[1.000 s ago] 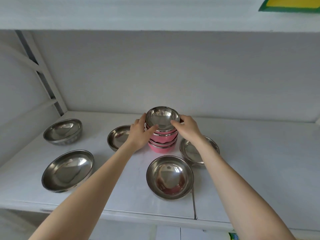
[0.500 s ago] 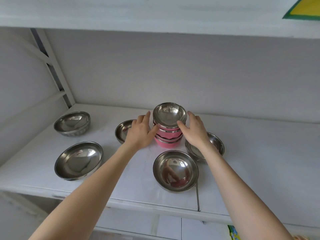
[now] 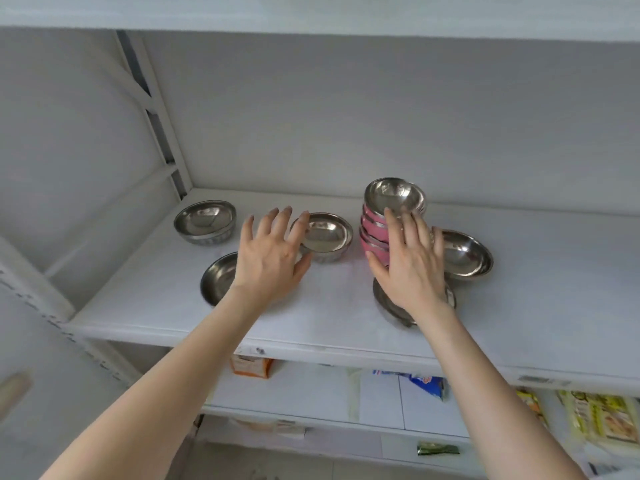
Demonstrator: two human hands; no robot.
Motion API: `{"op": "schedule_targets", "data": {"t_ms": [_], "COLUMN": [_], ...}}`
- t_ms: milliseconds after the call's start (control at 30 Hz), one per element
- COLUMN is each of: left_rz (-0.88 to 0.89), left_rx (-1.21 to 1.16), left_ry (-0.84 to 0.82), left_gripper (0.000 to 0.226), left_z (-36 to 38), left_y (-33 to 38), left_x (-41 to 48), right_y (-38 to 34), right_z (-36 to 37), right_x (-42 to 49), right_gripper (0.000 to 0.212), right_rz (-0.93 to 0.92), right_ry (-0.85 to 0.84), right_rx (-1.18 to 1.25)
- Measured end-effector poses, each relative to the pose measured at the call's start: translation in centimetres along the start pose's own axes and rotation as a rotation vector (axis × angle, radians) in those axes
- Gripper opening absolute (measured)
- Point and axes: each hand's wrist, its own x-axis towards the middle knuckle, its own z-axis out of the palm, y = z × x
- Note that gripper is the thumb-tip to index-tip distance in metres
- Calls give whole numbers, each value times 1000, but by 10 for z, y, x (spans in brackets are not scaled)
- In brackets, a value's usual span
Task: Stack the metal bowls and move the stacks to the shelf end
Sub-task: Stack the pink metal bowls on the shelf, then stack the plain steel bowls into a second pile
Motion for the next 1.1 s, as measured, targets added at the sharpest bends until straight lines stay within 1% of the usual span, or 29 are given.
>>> {"op": "schedule_targets", "data": {"t_ms": [200, 433, 567, 767, 967, 1100], "left_rz": [3, -2, 9, 27, 76, 88], "left_rx": [33, 42, 63, 106, 118, 93], "left_ry": [-5, -22, -31, 4, -108, -137], "left_gripper": [60, 59, 59, 60, 64, 63], "left_z": [-8, 13, 30, 55, 81, 104], "left_y": [-57, -121, -163, -227, -288, -314], "left_x": [-52, -79, -68, -46, -15, 7], "right_y": [-78, -151, -182, -230, -264, -277], "right_z": [2, 31, 56, 92, 126, 147], "right_x": [-23, -19, 1, 50, 100, 128], "right_gripper": [71, 73, 73, 71, 74, 75], "right_rz": [-18, -42, -37, -22, 53, 128], "right_ry": [-18, -82, -73, -78, -216, -256], "right_rx": [35, 84, 90, 78, 120, 170]}}
